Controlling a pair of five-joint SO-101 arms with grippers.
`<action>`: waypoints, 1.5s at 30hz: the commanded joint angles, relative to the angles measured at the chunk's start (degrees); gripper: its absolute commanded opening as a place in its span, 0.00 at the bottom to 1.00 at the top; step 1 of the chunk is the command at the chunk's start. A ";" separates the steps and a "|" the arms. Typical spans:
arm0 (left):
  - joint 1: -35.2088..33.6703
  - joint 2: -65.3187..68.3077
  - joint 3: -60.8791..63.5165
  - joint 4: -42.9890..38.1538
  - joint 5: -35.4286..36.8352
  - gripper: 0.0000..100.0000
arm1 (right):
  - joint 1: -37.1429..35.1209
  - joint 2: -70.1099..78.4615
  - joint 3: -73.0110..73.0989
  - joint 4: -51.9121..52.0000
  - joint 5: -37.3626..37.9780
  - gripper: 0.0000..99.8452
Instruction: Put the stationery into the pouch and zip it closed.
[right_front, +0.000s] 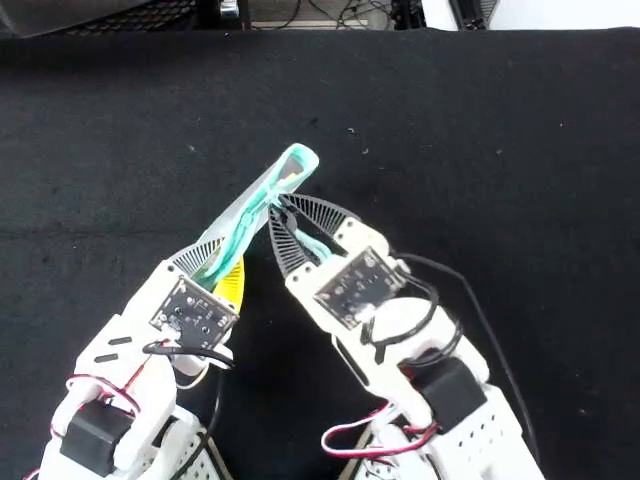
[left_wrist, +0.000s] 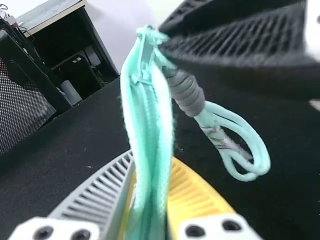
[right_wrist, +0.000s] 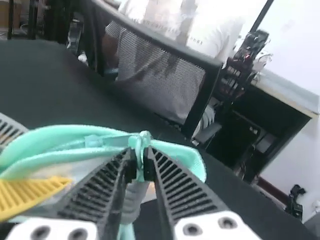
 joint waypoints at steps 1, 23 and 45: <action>-0.31 0.00 0.48 0.79 0.44 0.03 | 1.49 -1.19 -2.33 0.18 -0.62 0.02; -0.31 0.00 0.48 0.79 0.44 0.03 | 1.49 -0.92 1.54 -5.80 -0.35 0.05; -0.31 0.00 0.48 0.79 0.44 0.03 | 1.23 7.69 -2.95 -8.44 -0.53 0.07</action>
